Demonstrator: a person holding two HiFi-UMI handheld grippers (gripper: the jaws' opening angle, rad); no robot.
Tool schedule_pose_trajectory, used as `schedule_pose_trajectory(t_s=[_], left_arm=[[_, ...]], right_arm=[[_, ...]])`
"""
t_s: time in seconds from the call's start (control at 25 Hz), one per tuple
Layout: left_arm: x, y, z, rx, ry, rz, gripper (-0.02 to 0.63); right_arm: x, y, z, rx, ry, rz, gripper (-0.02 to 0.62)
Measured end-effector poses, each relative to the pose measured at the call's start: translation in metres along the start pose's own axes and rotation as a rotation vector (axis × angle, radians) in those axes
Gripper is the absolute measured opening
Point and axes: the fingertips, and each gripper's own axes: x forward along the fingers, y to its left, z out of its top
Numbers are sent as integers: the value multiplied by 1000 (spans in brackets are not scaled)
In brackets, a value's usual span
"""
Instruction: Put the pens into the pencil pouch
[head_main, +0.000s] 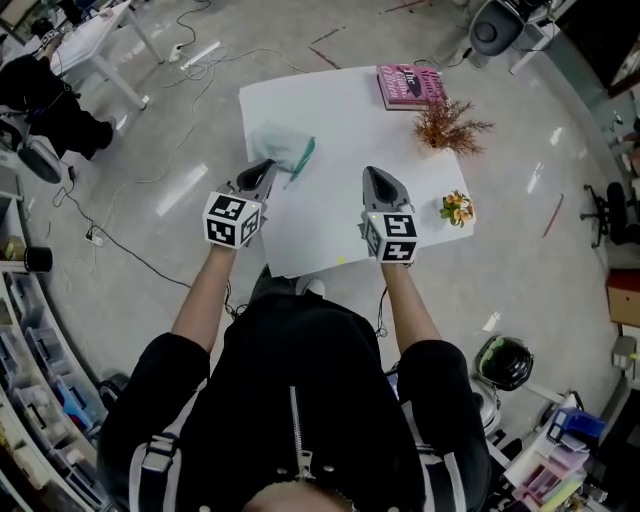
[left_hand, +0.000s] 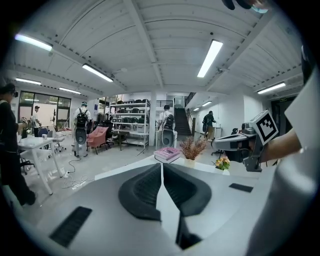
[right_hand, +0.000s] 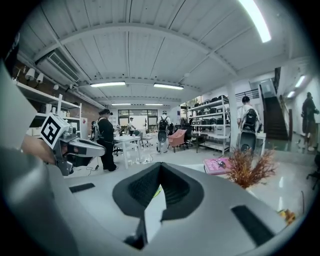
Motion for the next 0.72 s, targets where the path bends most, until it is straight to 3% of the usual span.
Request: schedule_pose_trajectory(t_s=[0.72], left_arm=[[1,-3,-14,-15,27,-1,31]], right_arm=[[-1,4,-15,14,15,12,9]])
